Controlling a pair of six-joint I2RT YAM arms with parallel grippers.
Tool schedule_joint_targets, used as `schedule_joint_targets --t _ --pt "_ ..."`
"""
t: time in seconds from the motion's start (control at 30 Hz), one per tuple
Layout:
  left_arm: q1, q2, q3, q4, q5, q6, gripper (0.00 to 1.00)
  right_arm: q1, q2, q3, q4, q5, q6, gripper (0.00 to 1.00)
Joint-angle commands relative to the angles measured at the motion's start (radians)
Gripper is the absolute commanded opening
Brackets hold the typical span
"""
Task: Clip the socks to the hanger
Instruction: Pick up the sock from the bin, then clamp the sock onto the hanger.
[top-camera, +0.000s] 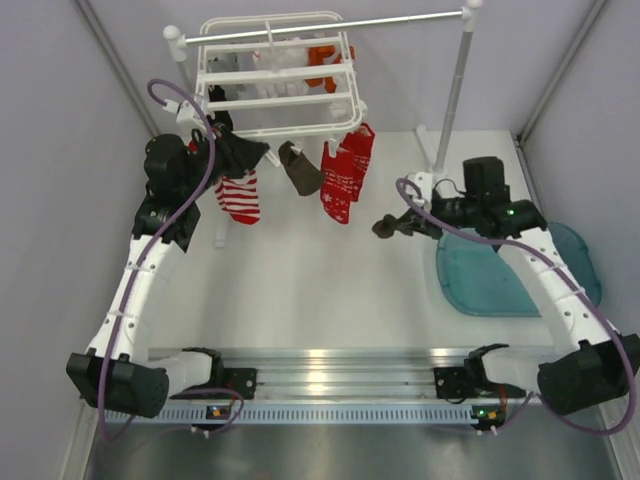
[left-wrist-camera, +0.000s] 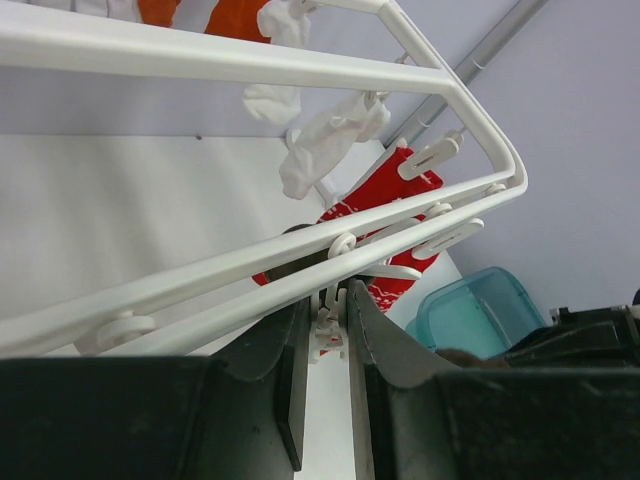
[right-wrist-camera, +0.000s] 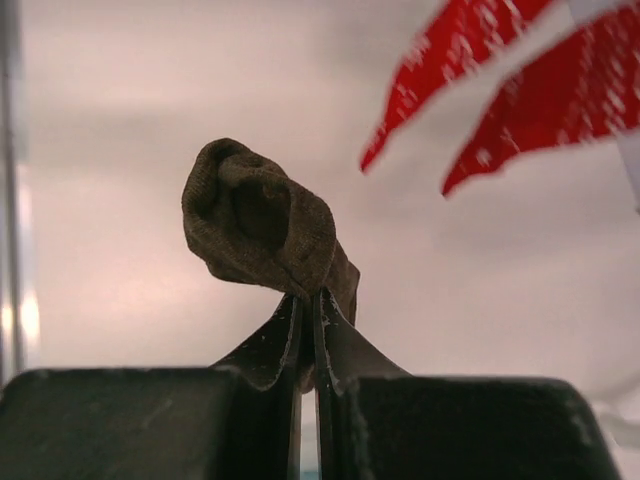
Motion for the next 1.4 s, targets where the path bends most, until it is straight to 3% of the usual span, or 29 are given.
schedule_joint_targets --t 0.0,0.13,0.3,0.4,0.6,1.37 --pt "0.001 0.014 0.026 0.052 0.037 0.007 0.00 0.191 0.011 0.054 0.161 0.024 0.375 0.00" --pt "0.001 0.017 0.029 0.047 0.049 0.020 0.00 0.398 0.106 0.155 0.281 0.090 0.515 0.00" --pt "0.001 0.009 0.020 0.044 0.063 0.042 0.00 0.507 0.331 0.446 0.194 0.210 0.537 0.00" --pt "-0.001 0.011 0.019 0.041 0.083 0.058 0.00 0.523 0.447 0.595 0.108 0.268 0.498 0.00" --pt "0.001 0.014 0.009 0.041 0.118 0.081 0.00 0.524 0.535 0.707 0.103 0.264 0.504 0.00" --pt "0.001 0.026 0.005 0.047 0.193 0.121 0.00 0.532 0.698 0.927 -0.024 0.276 0.586 0.00"
